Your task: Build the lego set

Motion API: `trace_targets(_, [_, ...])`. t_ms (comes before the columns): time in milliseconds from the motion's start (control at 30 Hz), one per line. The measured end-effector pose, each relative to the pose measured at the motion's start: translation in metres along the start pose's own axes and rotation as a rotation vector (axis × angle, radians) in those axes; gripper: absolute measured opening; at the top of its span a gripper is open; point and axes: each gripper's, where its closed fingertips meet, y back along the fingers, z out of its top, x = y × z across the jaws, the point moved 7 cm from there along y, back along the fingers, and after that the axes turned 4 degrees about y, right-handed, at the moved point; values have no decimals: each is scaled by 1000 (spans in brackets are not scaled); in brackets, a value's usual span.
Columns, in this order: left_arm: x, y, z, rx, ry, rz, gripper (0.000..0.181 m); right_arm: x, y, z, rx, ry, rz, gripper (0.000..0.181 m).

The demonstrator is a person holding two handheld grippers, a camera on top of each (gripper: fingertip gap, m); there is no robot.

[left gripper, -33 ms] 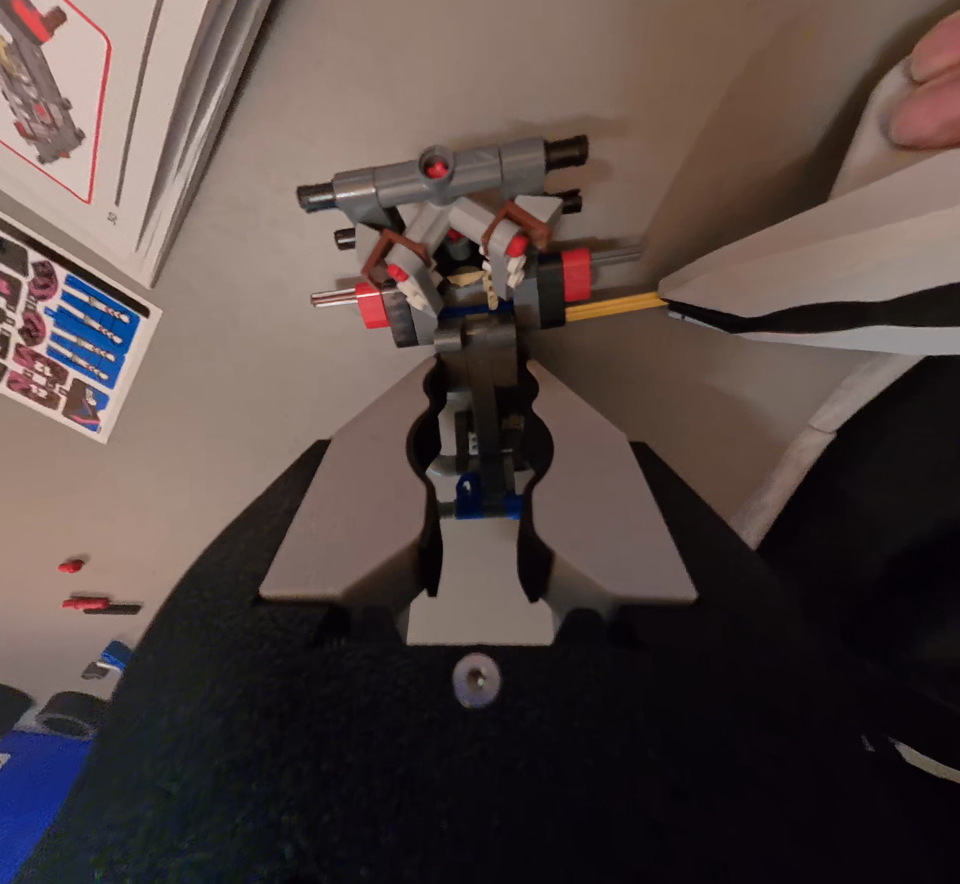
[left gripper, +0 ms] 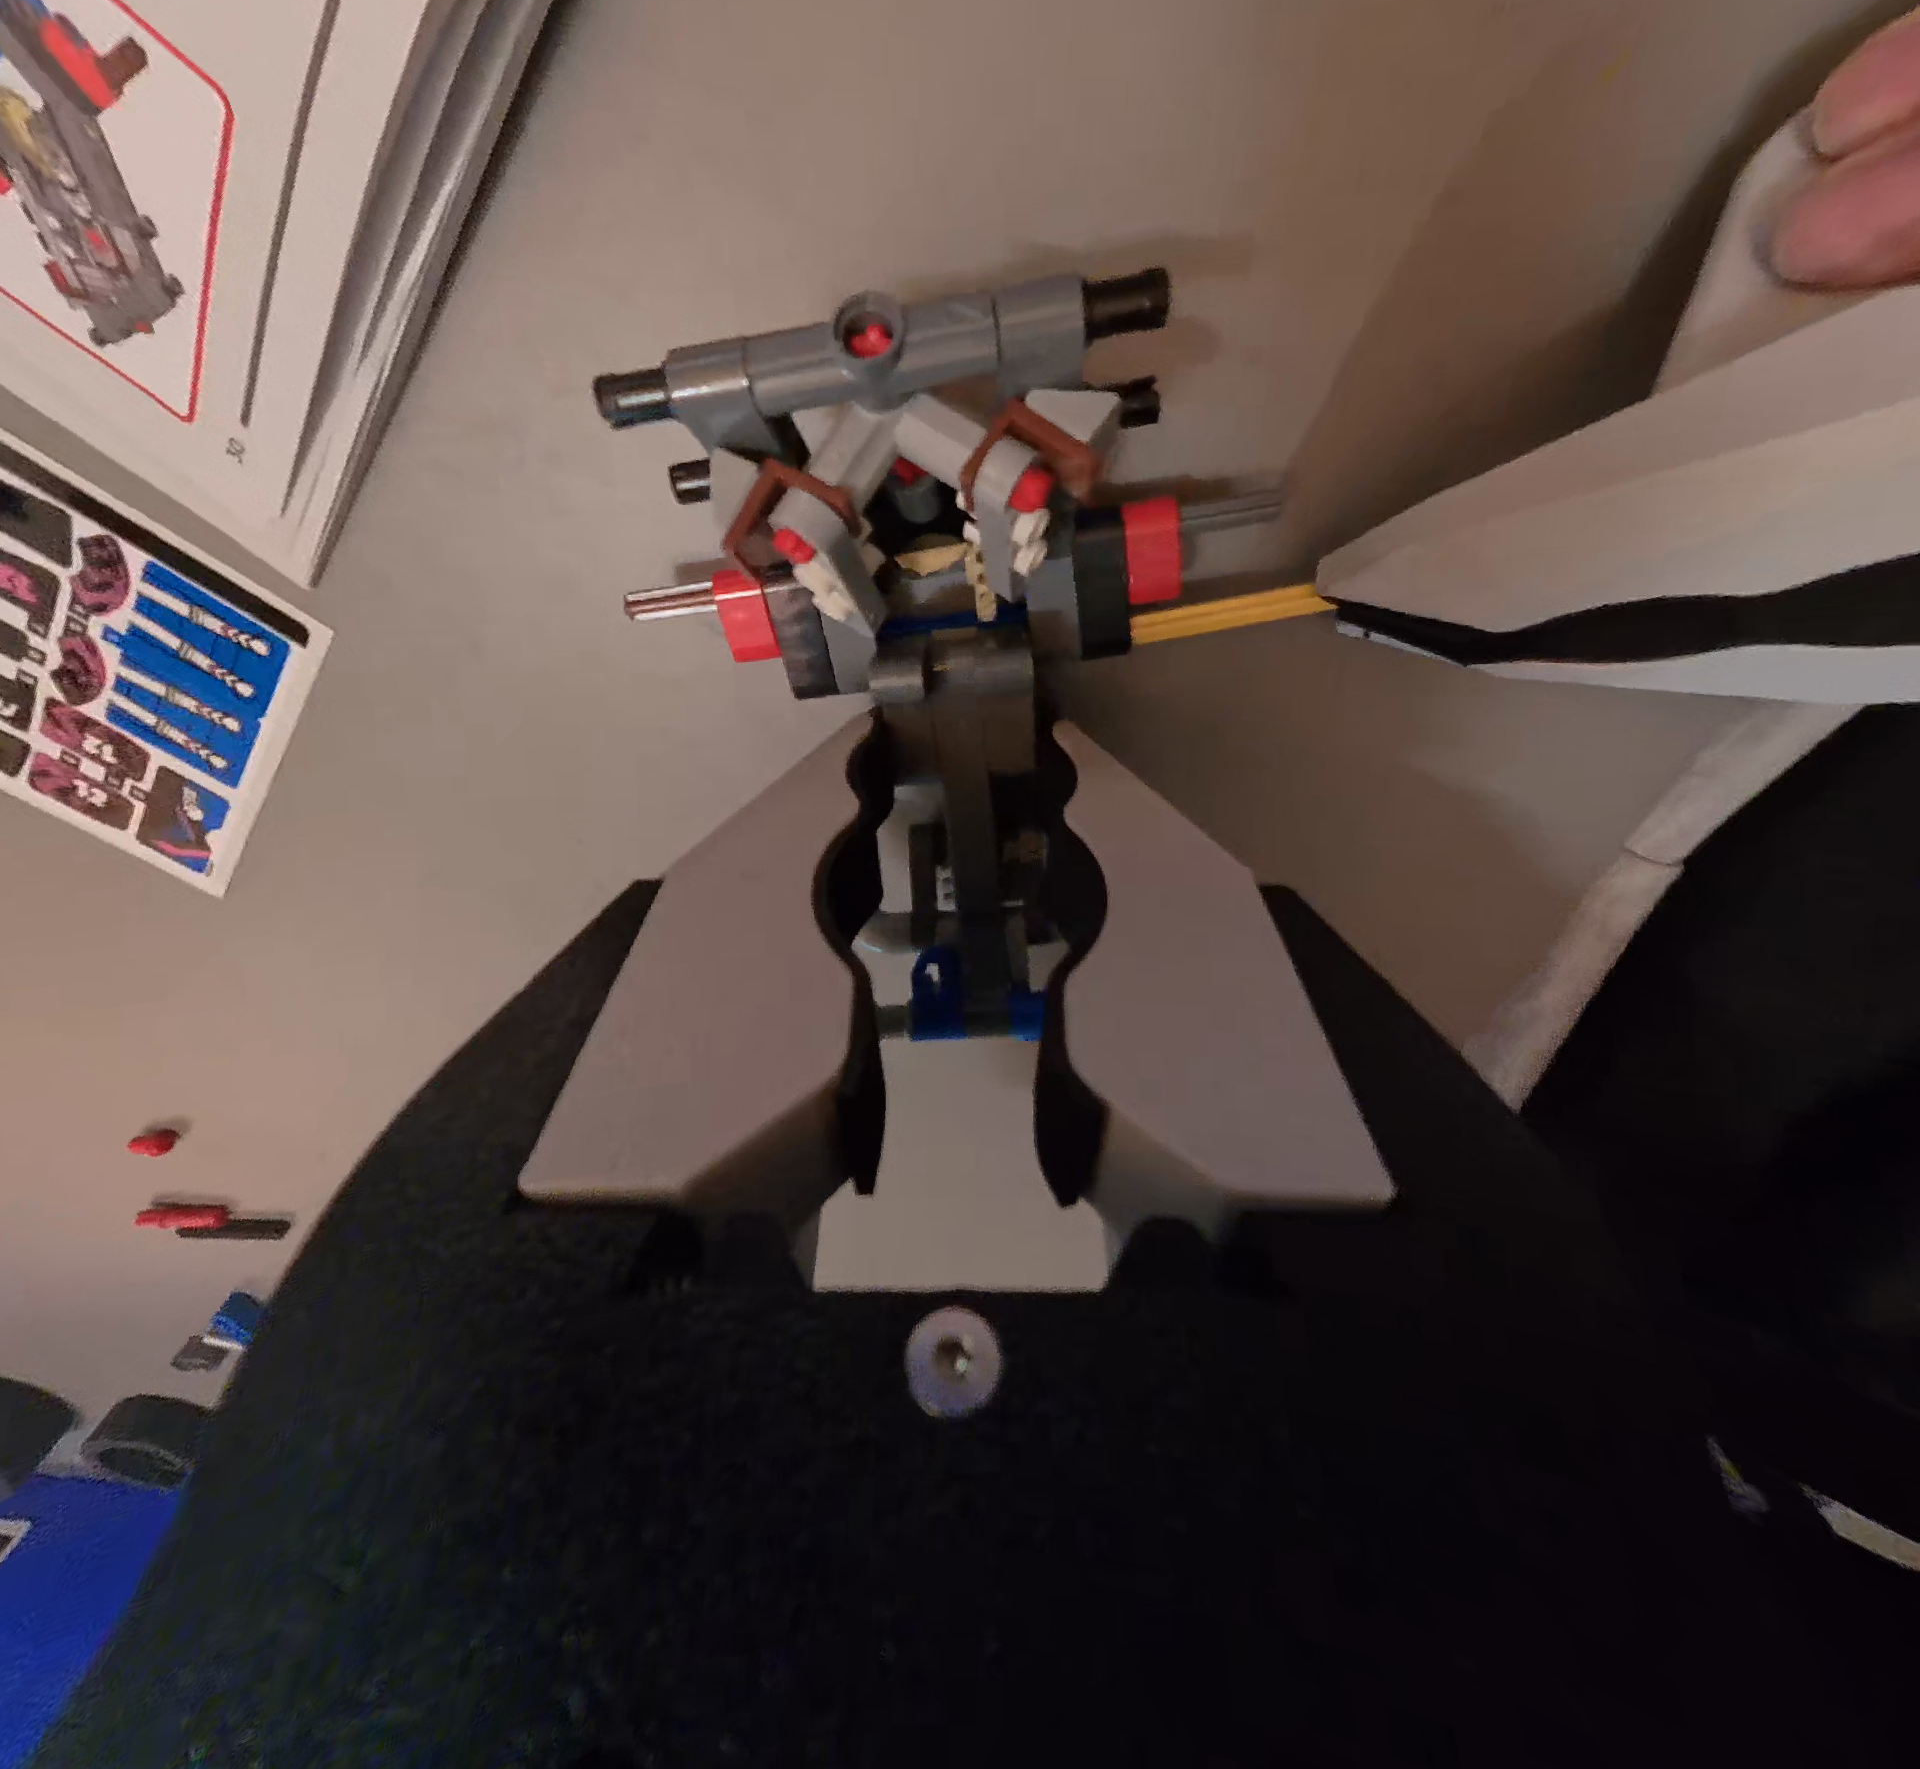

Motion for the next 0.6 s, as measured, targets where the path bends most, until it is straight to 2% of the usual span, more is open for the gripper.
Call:
trace_targets(333, [4, -1, 2, -8, 55, -30, 24, -1, -2, 0, 9, 21, -38, 4])
trace_targets(600, [8, -1, 8, 8, -40, -28, 24, 0, -3, 1, 14, 59, -80, 4])
